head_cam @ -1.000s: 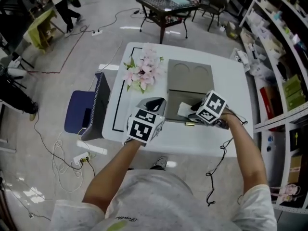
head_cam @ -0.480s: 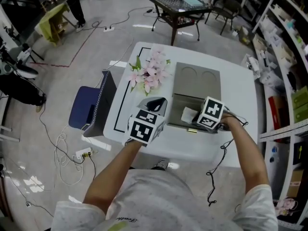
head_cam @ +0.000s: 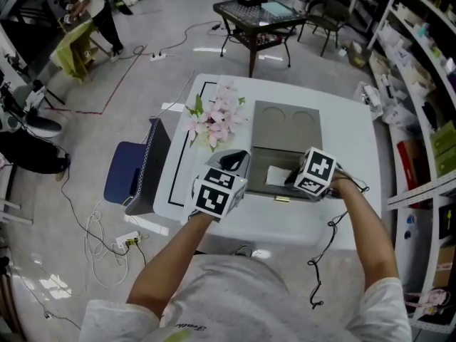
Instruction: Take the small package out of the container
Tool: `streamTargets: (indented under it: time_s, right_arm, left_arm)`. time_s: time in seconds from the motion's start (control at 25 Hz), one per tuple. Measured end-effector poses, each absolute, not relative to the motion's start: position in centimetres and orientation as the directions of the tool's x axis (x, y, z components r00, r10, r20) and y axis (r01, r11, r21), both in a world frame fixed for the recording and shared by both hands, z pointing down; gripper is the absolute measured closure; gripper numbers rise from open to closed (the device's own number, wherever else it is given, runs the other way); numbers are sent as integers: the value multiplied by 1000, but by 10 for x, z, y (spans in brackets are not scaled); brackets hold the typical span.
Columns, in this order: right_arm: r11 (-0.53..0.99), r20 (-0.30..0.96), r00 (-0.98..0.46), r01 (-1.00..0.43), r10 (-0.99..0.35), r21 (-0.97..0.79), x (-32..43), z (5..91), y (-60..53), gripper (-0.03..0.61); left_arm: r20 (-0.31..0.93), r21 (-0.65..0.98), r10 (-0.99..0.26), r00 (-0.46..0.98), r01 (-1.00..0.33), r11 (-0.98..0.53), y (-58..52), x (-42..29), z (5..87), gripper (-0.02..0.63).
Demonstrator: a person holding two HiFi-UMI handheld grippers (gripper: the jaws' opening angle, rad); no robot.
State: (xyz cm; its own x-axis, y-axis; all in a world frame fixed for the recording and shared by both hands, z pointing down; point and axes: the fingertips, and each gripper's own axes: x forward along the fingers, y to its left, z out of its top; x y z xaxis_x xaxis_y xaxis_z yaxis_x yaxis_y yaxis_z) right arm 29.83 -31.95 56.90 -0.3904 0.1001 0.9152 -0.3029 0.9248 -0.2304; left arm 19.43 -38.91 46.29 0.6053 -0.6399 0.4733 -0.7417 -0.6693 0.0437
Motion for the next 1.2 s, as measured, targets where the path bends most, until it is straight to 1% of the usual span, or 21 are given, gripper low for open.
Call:
streamTargets:
  time_s: [0.16,0.36,0.52,0.72,0.96,1.2]
  right_arm:
    - [918,903,-429,-348,25,-191,300,555,-326,575]
    - [885,878,-472,-441,-83,-153,302,537,-333,574]
    - [834,843,-500,-537,-199,-122,301,519,-339,574]
    - [737,773,-515,-670,-370,-94,294,492,-347,575]
    - [604,669,-488,-794,-561,-73,286,457,-350,575]
    - [439,558,-372,-899,-742,-16,294,423,-346,575]
  left_arm:
    - [469,38,-630,619,-727,-686,-389,201,462,609]
    - [461,37,-607,647,-698,-715,-388,205,457,609]
    - [444,45,-585,679,-669,-742,-391,204,450,609]
    - [426,47,-550,719,-624,-780,-394,200,441,609]
    - [389,44,-524,757,-584,-811,-396,194,424,609]
    - [352,40,-525,775,-572,-819,-399,185,411,609]
